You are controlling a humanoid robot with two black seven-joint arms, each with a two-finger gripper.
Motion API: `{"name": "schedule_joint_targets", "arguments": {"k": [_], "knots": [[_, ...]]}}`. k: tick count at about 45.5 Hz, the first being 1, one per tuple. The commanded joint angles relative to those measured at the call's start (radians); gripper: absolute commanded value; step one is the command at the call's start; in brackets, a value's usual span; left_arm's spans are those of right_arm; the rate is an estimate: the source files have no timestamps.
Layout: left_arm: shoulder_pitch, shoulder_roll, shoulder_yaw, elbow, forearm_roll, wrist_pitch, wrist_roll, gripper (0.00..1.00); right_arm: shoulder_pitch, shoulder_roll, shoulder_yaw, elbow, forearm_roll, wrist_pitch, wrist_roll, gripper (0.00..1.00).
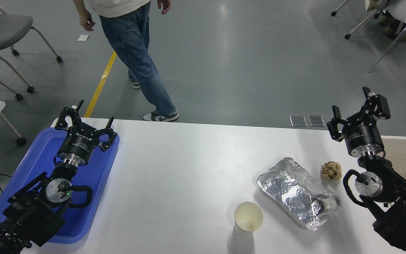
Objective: Pick up paper cup place in dustbin
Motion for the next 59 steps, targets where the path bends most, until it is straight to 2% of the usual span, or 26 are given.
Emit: {"name": "schedule_joint_targets", "arguments": {"k": [1, 59], "knots": [[0.000, 0.000, 0.000, 0.000, 0.000, 0.000, 0.000, 1.00, -0.004, 0.000, 0.000, 0.000, 0.000, 0.000, 0.000, 1.00], [0.000, 0.000, 0.000, 0.000, 0.000, 0.000, 0.000, 1.00, 0.008, -0.002, 0.000, 0.000, 0.000, -0.002, 0.000, 1.00]]}}
